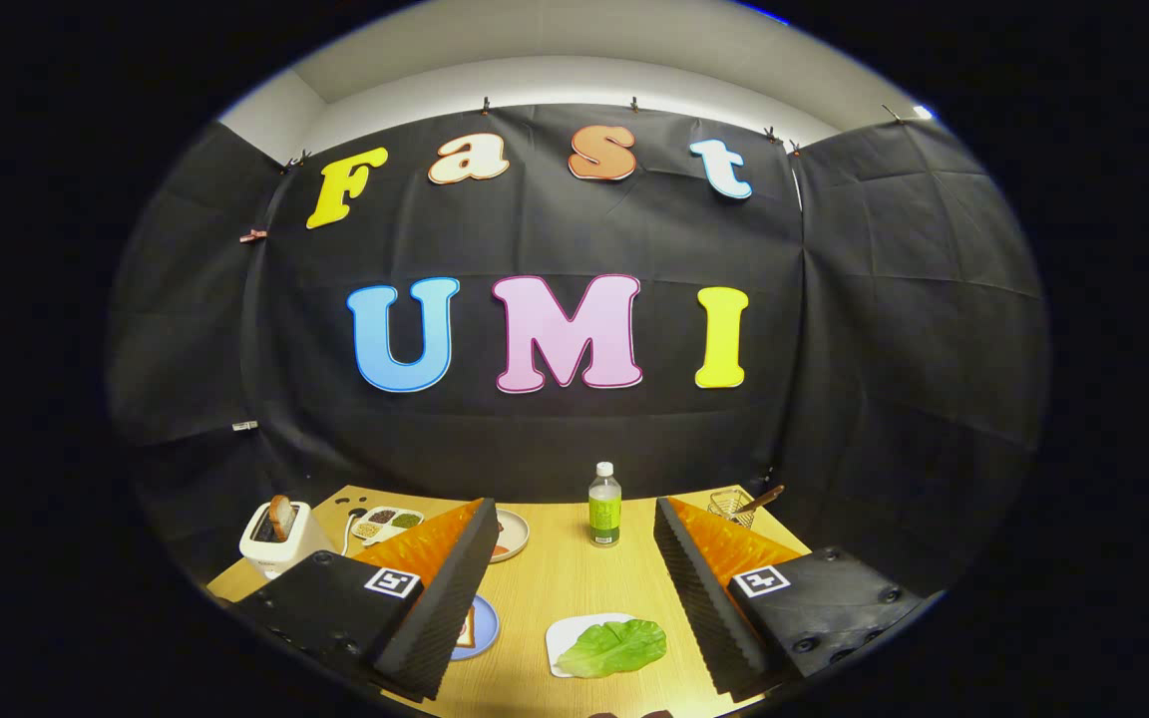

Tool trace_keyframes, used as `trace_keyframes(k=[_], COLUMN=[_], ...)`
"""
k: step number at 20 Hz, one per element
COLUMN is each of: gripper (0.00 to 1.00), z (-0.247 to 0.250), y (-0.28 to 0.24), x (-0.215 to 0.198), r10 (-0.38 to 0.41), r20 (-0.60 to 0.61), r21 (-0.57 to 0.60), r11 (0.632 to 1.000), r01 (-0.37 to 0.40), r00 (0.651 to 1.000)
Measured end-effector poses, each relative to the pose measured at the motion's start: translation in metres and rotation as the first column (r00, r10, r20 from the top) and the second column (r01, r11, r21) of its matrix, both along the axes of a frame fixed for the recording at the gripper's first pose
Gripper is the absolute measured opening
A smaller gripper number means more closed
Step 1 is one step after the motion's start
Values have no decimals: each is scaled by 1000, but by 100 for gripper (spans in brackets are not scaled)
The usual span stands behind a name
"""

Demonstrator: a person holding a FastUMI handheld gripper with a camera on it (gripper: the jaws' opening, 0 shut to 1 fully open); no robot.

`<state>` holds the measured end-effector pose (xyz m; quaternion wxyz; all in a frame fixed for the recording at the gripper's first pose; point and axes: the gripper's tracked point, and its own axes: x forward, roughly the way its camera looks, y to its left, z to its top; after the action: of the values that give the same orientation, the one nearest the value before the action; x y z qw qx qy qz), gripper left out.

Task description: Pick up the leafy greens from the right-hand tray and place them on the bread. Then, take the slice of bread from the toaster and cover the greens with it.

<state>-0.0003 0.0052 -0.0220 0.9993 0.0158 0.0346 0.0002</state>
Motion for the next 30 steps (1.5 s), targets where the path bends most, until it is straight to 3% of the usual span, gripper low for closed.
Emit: trace_keyframes(k=[8,20,24,30], gripper=[97,98,98,99], z=[-8,-88,-148,-253], y=[1,-5,-10,-18], x=[6,26,35,41], r10=[10,45,48,41], r20=[-24,-217,-346,-558], r21=[-3,36,37,46], r11=[1000,999,999,999], r01=[-10,-38,-37,-18], r00=[1000,975,937,829])
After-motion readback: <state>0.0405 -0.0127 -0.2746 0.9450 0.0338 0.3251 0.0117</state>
